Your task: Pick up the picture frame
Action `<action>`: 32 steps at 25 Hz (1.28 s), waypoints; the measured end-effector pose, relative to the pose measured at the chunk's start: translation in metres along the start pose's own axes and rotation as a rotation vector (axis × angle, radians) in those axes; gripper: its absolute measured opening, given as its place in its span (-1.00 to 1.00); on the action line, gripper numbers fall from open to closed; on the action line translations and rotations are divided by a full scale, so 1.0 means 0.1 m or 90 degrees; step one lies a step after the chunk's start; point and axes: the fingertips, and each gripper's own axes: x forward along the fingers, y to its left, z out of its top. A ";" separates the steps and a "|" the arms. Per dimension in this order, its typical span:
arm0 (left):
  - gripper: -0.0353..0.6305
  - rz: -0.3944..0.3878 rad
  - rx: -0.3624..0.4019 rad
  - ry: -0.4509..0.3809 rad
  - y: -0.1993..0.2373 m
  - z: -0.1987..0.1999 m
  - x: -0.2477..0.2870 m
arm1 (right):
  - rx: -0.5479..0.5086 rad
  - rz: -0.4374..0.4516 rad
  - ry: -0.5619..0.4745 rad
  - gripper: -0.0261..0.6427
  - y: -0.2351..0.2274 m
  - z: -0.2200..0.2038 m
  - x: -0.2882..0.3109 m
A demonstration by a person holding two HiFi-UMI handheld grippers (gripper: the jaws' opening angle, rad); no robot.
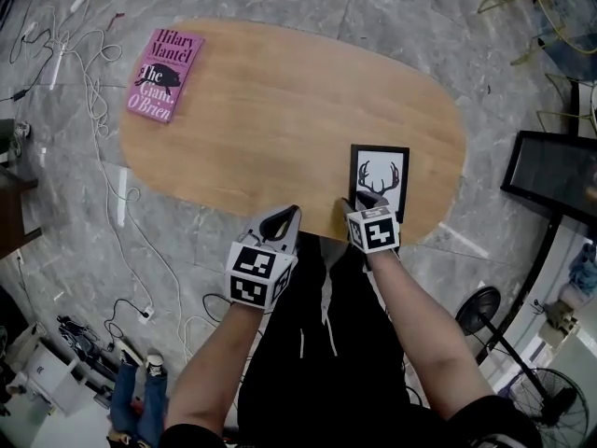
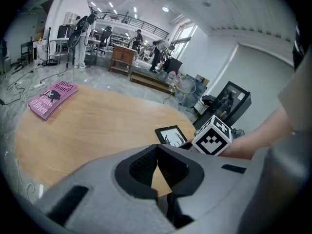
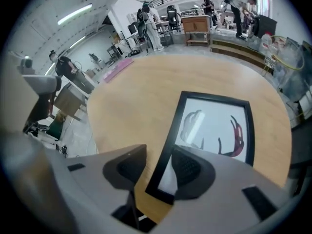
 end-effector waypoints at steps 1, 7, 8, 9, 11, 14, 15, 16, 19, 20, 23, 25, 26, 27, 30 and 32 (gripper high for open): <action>-0.86 0.001 -0.006 0.000 0.02 -0.01 0.01 | -0.006 -0.009 0.001 -0.42 -0.01 -0.01 0.02; -0.86 -0.001 -0.023 0.001 0.10 -0.06 0.02 | -0.053 -0.070 0.011 -0.60 -0.12 -0.05 0.07; -0.86 -0.002 -0.026 0.002 0.10 -0.07 0.02 | -0.068 -0.072 0.011 -0.59 -0.11 -0.05 0.07; -0.86 -0.003 -0.030 0.002 0.10 -0.08 0.01 | -0.083 -0.072 0.009 -0.59 -0.09 -0.03 0.06; -0.86 -0.006 -0.039 0.001 0.09 -0.10 0.00 | -0.105 -0.072 0.016 -0.58 -0.09 -0.01 0.03; -0.86 -0.012 -0.048 0.002 0.07 -0.12 -0.01 | -0.146 -0.071 0.051 -0.59 -0.12 -0.09 -0.02; -0.86 -0.015 -0.049 0.003 0.06 -0.13 -0.02 | -0.158 -0.071 0.063 -0.59 -0.14 -0.15 -0.04; -0.86 -0.017 -0.049 0.005 0.04 -0.14 -0.01 | -0.164 -0.071 0.070 -0.59 -0.16 -0.20 -0.05; -0.86 -0.025 -0.048 0.014 0.02 -0.18 0.01 | -0.135 -0.069 0.079 -0.59 -0.22 -0.27 -0.03; -0.86 -0.026 -0.050 0.015 0.02 -0.19 0.02 | -0.117 -0.071 0.084 -0.60 -0.23 -0.27 -0.01; -0.86 -0.030 -0.071 0.016 0.02 -0.23 0.05 | -0.092 -0.094 0.102 -0.61 -0.26 -0.27 0.02; -0.86 -0.033 -0.097 0.015 0.02 -0.25 0.07 | -0.092 -0.126 0.110 -0.61 -0.27 -0.28 0.01; -0.86 -0.035 -0.111 0.014 0.02 -0.26 0.08 | -0.089 -0.140 0.109 -0.62 -0.28 -0.28 0.01; -0.86 -0.035 -0.122 0.011 0.02 -0.26 0.08 | -0.080 -0.149 0.102 -0.63 -0.28 -0.28 0.01; -0.87 -0.037 -0.135 0.007 0.00 -0.24 0.06 | -0.018 -0.147 0.073 -0.68 -0.29 -0.27 -0.01; -0.87 -0.040 -0.132 0.011 -0.02 -0.24 0.04 | 0.020 -0.141 0.067 -0.71 -0.29 -0.26 -0.01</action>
